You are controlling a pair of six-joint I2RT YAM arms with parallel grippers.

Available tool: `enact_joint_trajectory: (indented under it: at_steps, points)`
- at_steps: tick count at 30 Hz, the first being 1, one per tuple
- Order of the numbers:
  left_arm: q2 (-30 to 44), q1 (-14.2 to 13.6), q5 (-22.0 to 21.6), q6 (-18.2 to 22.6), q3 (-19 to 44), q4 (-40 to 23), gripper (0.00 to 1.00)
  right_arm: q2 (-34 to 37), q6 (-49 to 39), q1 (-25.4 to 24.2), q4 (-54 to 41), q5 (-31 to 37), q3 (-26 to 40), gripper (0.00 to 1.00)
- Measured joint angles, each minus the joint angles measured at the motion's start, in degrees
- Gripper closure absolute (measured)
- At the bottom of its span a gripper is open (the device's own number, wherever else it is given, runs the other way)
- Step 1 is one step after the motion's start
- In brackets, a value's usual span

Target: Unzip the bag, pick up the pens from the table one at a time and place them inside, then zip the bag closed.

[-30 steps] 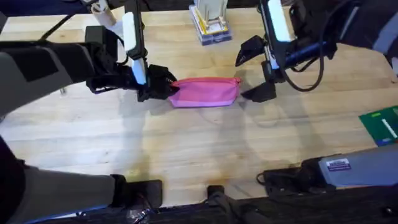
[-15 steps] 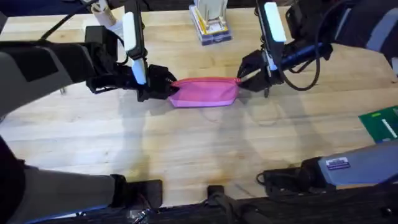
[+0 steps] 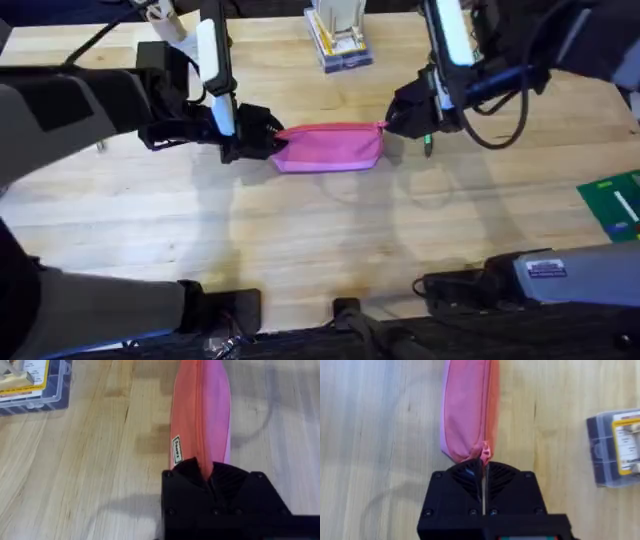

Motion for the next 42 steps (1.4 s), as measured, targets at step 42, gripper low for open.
enact_joint_trajectory:
  at_steps: [42]
  points:
    - [0.00, 0.10, 0.11, 0.01, 0.02, -0.72, 0.959, -0.35, 8.69, 28.13, 22.69, -5.62, 0.02, 0.970]
